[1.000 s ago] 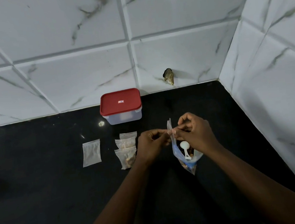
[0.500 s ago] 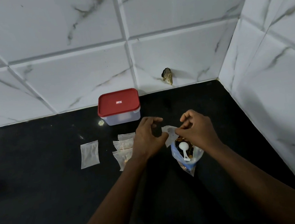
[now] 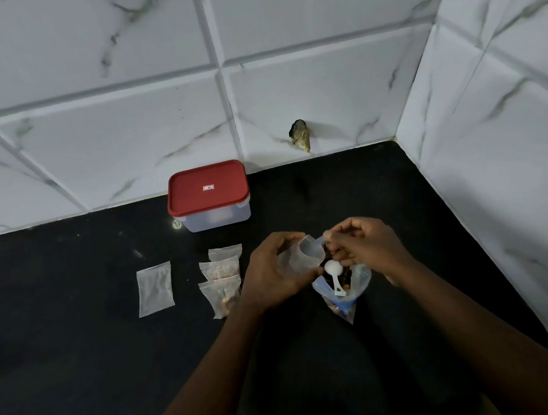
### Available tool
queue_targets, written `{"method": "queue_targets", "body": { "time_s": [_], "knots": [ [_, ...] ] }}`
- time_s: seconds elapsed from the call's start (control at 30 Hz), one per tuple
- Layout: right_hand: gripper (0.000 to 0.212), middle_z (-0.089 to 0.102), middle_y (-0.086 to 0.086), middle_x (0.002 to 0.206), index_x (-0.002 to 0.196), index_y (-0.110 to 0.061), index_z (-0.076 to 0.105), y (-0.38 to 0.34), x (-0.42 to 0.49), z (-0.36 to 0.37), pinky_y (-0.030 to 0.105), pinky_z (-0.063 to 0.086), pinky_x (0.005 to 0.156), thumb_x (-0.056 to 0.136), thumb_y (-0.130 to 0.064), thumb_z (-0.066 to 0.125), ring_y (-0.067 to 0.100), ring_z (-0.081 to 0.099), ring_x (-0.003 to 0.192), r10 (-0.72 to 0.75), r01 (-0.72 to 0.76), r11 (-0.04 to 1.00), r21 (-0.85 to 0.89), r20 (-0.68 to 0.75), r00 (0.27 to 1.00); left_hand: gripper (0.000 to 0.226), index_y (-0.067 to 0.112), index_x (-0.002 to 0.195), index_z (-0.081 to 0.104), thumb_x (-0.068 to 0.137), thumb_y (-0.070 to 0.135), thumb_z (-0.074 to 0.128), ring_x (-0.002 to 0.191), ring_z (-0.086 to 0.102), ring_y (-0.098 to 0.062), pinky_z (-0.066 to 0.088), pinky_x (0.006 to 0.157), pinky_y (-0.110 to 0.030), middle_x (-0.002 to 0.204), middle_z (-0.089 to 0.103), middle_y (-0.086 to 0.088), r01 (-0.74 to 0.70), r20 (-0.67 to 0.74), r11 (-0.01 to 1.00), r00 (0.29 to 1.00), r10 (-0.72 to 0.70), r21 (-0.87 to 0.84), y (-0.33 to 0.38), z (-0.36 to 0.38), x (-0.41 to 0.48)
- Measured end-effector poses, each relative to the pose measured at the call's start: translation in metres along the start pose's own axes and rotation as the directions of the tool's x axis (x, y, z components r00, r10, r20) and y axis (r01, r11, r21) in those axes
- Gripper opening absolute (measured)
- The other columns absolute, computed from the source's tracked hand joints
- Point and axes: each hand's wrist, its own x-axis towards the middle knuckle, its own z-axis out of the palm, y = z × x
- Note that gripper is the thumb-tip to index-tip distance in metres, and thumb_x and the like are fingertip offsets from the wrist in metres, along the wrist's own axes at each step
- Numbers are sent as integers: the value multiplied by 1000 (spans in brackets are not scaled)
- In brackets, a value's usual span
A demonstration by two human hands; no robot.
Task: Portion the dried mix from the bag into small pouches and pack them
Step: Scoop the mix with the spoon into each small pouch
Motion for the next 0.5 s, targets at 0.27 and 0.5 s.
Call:
{"method": "queue_targets", "body": {
  "time_s": [0.27,0.5],
  "knots": [
    [32,69,-15,97,100,-37,67,54,-17,2,19,53,78,74,-39,86,-4,64,88,-17,126,790,-601,184,983,34,24,121,60,90,19,71,112,64,-6,51,89,-21,116,67,15,189,6,949,981,-194,-251,-21,12,-22],
    [14,67,-23,96,101,-39,71,72,-14,2,24,56,83,88,-39,73,-9,61,88,-169,223,739,-635,145,975,46,22,121,67,89,51,52,111,66,-20,53,96,-37,116,70,3,242,-9,861,962,-274,-447,-24,29,-22]
  ]
}}
